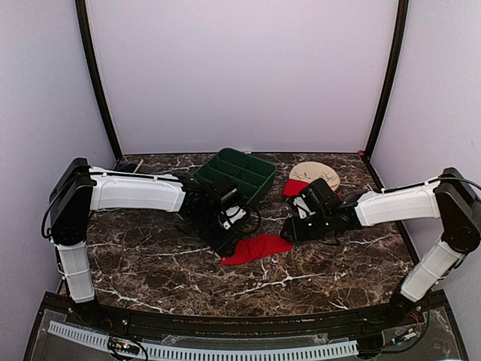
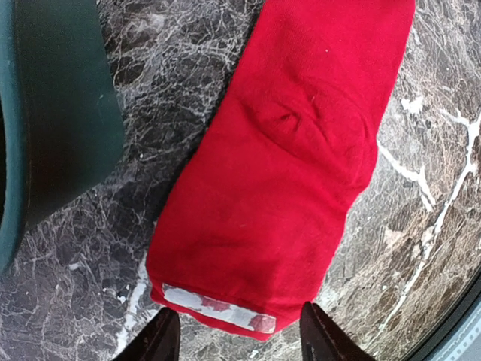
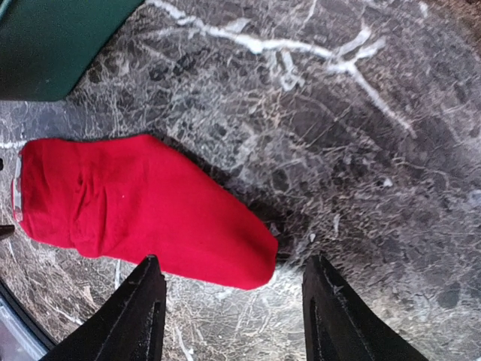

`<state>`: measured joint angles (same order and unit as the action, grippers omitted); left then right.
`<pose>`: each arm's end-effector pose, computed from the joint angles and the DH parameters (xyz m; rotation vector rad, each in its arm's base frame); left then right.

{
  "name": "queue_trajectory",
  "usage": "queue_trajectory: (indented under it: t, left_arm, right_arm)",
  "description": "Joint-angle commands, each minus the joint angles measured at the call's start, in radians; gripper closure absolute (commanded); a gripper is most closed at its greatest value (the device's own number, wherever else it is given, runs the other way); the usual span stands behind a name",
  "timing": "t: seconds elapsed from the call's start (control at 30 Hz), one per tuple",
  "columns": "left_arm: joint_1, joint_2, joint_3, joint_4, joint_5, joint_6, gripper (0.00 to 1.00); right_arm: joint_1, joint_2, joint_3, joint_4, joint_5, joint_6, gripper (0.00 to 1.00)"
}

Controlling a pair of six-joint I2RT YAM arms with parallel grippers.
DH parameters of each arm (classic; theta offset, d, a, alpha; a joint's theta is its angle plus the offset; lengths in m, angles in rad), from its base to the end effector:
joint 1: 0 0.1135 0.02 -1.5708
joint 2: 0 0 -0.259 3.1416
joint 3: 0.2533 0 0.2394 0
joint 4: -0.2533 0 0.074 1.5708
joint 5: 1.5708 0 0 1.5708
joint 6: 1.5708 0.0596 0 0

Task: Roll the socks
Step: Pick up the sock from the center of the board.

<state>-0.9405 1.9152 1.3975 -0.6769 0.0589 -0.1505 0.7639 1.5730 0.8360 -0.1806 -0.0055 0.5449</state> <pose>0.2256 -0.3152 0.1706 1.1034 2.6053 -0.3507 0.2263 0.2172 0.1551 -0.2837 2.5591 0.5365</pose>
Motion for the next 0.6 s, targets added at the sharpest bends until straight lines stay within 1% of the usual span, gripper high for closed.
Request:
queue_trajectory:
  t: [0.0, 0.43, 0.5, 0.57]
  left_arm:
    - [0.002, -0.008, -0.025, 0.010, -0.022, 0.007, 0.44]
    - [0.002, 0.012, -0.087, 0.040, 0.010, 0.001, 0.46]
    - [0.002, 0.014, -0.090, 0.040, 0.011, 0.000, 0.46]
    - [0.002, 0.016, -0.095, 0.044, 0.007, 0.000, 0.46]
  right_arm:
    - [0.009, 0.047, -0.022, 0.069, -0.042, 0.027, 0.43]
    - [0.009, 0.138, -0.014, 0.106, -0.046, 0.015, 0.44]
    - [0.009, 0.142, -0.014, 0.105, -0.054, 0.014, 0.48]
    - [0.008, 0.143, -0.020, 0.108, -0.061, 0.014, 0.56]
